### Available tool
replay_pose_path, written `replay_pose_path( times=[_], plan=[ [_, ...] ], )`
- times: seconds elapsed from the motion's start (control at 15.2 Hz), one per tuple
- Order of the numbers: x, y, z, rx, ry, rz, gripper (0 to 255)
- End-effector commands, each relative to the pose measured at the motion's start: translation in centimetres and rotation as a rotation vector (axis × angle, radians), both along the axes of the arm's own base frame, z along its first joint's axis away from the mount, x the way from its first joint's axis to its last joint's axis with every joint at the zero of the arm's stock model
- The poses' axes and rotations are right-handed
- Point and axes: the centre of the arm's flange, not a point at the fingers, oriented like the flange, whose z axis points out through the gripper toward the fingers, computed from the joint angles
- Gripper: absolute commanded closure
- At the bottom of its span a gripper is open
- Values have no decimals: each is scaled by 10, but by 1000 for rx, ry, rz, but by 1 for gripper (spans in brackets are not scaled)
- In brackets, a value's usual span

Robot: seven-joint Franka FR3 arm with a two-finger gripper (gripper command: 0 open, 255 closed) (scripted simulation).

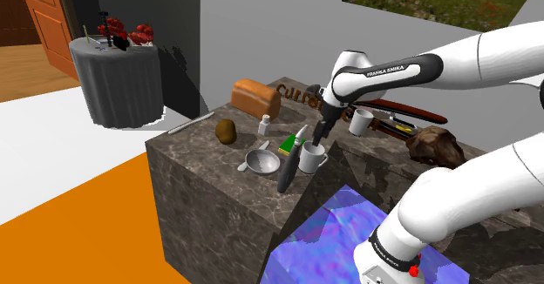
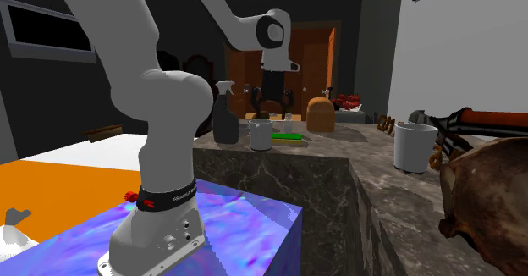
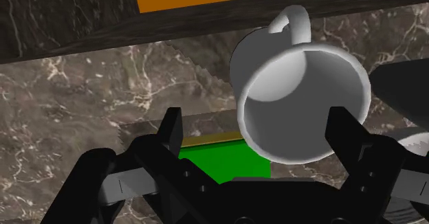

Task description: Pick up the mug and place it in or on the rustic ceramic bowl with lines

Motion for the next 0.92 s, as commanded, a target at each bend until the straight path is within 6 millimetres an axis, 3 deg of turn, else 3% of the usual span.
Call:
replay_pose_path(
  times=[0.0, 0.4, 0.86],
  plan=[
    [4, -3, -13, -4, -4, 0, 0],
    [3, -1, -48, -4, -4, 0, 0],
    [3, -1, -48, -4, -4, 0, 0]
  ],
)
